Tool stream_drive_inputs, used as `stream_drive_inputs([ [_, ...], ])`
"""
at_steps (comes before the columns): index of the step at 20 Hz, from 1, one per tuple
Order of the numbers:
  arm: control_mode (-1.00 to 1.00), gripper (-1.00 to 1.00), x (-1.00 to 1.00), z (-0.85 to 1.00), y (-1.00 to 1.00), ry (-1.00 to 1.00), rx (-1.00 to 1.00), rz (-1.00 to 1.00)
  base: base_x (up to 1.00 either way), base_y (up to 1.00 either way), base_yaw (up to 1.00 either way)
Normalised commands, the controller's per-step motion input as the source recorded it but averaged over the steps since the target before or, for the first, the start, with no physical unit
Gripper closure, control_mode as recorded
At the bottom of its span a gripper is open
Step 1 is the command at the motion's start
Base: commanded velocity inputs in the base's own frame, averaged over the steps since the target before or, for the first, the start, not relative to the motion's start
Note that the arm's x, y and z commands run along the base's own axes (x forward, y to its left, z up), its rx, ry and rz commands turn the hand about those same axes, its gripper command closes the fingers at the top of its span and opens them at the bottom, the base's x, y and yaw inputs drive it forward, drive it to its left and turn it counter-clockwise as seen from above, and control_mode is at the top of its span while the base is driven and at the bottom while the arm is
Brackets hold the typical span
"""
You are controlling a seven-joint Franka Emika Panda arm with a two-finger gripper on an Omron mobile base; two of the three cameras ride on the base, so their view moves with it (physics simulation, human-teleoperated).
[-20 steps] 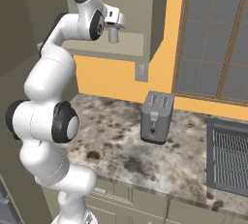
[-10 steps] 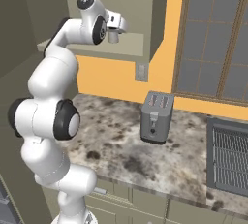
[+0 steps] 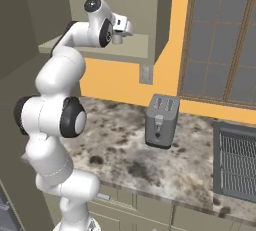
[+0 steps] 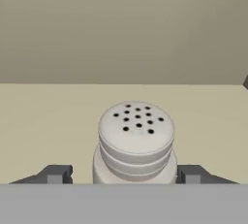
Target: Collect the paprika, mayonnaise, and shaker from the cabinet and place them next to the stove.
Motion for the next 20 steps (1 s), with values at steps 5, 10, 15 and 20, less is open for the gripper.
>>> stream_drive_inputs([
  [5,-1.0,1.0,0.17,-0.05,-0.01,0.0,0.0,0.0,0.0,0.0,0.0],
  [10,-1.0,1.0,0.01,-0.05,0.0,0.0,0.0,0.0,0.0,0.0,0.0],
  [15,-1.0,1.0,-0.03,-0.12,-0.08,0.0,0.01,0.0,0.0,0.0,0.0],
  [20,-1.0,1.0,-0.77,-0.26,-0.01,-0.05,0.0,0.0,0.0,0.0,0.0],
])
